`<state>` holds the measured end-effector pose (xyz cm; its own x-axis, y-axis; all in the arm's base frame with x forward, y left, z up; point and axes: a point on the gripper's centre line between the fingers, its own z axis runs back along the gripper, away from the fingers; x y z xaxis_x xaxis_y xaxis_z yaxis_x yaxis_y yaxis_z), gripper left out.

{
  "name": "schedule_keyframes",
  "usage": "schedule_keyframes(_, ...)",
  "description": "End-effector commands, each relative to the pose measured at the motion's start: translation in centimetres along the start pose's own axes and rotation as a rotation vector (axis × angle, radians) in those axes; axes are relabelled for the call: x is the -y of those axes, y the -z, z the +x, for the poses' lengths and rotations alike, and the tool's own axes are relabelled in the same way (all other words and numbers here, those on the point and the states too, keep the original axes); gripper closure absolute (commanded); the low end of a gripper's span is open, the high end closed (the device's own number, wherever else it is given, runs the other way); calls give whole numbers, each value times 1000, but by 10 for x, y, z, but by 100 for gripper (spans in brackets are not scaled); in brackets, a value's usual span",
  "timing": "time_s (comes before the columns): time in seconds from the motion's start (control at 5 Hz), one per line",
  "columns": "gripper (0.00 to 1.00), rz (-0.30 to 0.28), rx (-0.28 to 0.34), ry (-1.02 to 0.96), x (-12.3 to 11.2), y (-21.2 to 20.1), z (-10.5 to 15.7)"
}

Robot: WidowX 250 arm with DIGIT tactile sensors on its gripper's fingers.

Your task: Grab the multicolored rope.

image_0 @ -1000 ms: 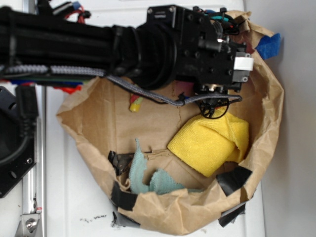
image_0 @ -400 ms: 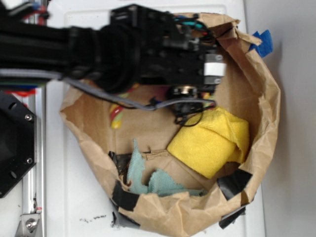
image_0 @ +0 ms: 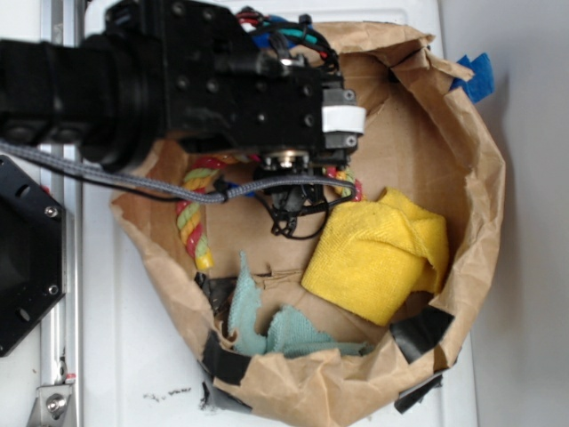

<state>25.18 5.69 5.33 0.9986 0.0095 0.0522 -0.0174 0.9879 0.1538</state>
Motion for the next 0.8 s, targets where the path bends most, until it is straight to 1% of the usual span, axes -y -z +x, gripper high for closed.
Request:
schedule_keyframes(0.0, 100, -24, 51, -95, -10, -39, 8)
schedule_keyframes(0.2, 100, -46, 62, -107, -5, -59, 15)
schedule_keyframes(0.4, 100, -57, 50, -104, 4, -70, 21)
schedule_keyframes(0.6, 100, -20, 53, -81, 21, -79, 24)
